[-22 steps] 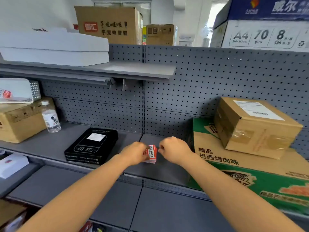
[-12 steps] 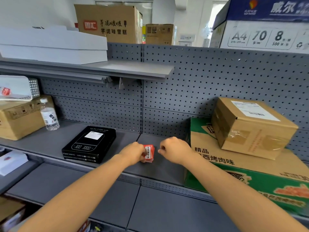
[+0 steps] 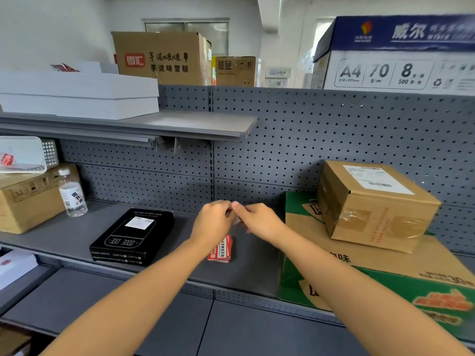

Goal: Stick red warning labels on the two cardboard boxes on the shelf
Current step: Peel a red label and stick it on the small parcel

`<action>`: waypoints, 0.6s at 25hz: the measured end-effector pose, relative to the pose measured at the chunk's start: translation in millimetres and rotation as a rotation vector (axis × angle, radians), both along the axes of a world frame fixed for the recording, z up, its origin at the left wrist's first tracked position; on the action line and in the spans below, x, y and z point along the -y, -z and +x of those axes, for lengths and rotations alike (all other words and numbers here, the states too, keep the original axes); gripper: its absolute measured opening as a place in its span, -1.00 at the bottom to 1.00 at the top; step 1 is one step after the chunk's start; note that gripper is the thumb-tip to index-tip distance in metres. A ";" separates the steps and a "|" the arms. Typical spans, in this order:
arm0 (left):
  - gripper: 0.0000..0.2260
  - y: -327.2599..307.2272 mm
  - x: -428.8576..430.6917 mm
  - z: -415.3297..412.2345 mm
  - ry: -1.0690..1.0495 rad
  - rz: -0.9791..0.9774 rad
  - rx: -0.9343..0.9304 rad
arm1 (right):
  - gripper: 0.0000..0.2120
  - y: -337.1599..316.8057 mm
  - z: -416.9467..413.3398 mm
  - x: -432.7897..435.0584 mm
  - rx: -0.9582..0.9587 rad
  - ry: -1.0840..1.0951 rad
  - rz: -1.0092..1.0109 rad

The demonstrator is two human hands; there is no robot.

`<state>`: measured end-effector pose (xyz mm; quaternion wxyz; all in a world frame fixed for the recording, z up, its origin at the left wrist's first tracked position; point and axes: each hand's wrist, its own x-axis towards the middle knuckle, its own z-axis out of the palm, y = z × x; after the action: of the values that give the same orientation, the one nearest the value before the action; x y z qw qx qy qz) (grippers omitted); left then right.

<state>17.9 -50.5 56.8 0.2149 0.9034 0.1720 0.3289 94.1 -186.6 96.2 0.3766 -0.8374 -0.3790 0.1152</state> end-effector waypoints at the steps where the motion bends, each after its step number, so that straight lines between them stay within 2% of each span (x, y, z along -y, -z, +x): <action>1: -0.90 -10.5 8.7 6.7 0.028 0.006 0.072 | -0.33 -7.1 0.7 1.0 -0.030 0.033 0.093; 3: -0.93 -29.5 24.9 18.5 0.081 0.030 0.209 | -0.34 -20.1 5.8 4.2 -0.063 0.119 0.273; 7: -0.80 -58.9 60.3 44.7 0.196 0.032 0.370 | -0.65 -51.1 25.1 36.2 -0.112 0.223 0.562; 12: -0.75 -74.9 104.0 75.2 0.337 0.031 0.466 | -0.78 -77.9 56.3 88.5 -0.066 0.372 0.595; 15: -0.73 -86.8 127.1 95.9 0.341 -0.212 0.413 | -0.82 -94.0 65.9 131.0 -0.006 0.417 0.617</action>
<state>113.8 -177.6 143.5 0.3908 0.8055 0.0038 0.4455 160.0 -317.6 190.1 0.6279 -0.7432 -0.2162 -0.0813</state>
